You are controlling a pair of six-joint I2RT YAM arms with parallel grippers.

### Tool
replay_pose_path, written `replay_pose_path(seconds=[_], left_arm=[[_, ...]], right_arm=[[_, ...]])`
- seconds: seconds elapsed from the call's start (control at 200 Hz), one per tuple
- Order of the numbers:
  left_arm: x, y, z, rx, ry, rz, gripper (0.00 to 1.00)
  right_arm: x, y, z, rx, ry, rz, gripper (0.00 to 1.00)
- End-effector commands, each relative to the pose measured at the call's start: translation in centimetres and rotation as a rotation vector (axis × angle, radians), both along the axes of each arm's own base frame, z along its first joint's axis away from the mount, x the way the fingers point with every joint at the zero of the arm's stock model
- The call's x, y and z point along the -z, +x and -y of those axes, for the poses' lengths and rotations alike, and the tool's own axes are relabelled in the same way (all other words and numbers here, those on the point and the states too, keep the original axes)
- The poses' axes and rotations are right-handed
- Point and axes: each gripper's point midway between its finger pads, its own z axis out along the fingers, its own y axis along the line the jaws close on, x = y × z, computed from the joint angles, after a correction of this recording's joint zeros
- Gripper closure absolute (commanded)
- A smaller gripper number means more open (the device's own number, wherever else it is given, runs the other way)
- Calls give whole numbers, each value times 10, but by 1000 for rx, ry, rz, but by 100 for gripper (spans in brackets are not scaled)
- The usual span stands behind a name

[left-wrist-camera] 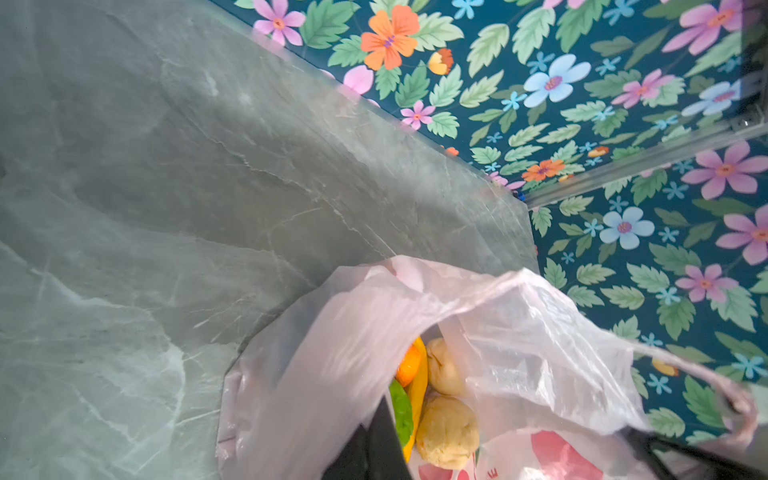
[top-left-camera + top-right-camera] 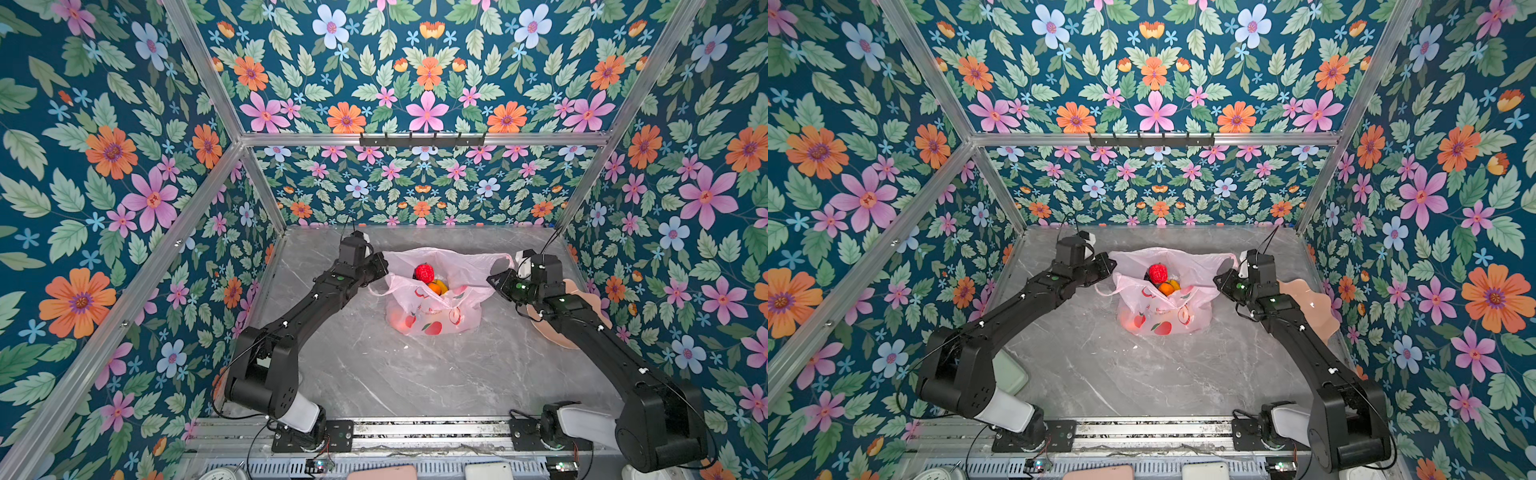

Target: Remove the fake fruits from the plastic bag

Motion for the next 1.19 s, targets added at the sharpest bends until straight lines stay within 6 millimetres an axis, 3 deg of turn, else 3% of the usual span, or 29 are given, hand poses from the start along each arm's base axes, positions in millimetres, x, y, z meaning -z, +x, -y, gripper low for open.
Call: replay_pose_path(seconds=[0.0,0.095,0.145,0.215,0.29,0.395,0.545,0.7,0.975,1.035,1.115,1.19], left_arm=[[-12,1,6,30,31,65,100],[-12,-3,11,46,56,76,100],[-13,-4,13,50,67,82,100],[-16,-5,16,59,79,93,100],[-17,-7,19,68,88,100,100],[-19,-8,22,73,92,107,100],[-21,-10,25,80,93,113,100],[-24,-14,24,82,102,117,100],[-25,-17,20,82,127,120,100],[-24,-17,18,75,141,115,100],[-24,-15,11,53,171,108,100],[-25,-13,-1,25,188,99,100]], right_arm=[[0,-10,21,38,-165,-34,45],[-12,-20,46,97,-321,-65,19],[-23,-26,58,126,-403,-76,13],[-42,-32,64,126,-520,-53,12],[-66,-35,53,76,-658,7,12],[-80,-32,8,-112,-707,83,12],[-49,-10,-30,-267,-685,3,11],[-8,15,-39,-324,-752,-109,5],[55,45,-47,-371,-828,-236,8],[68,49,-46,-372,-838,-263,15],[78,54,-41,-357,-843,-300,32],[74,61,-32,-304,-826,-308,52]])
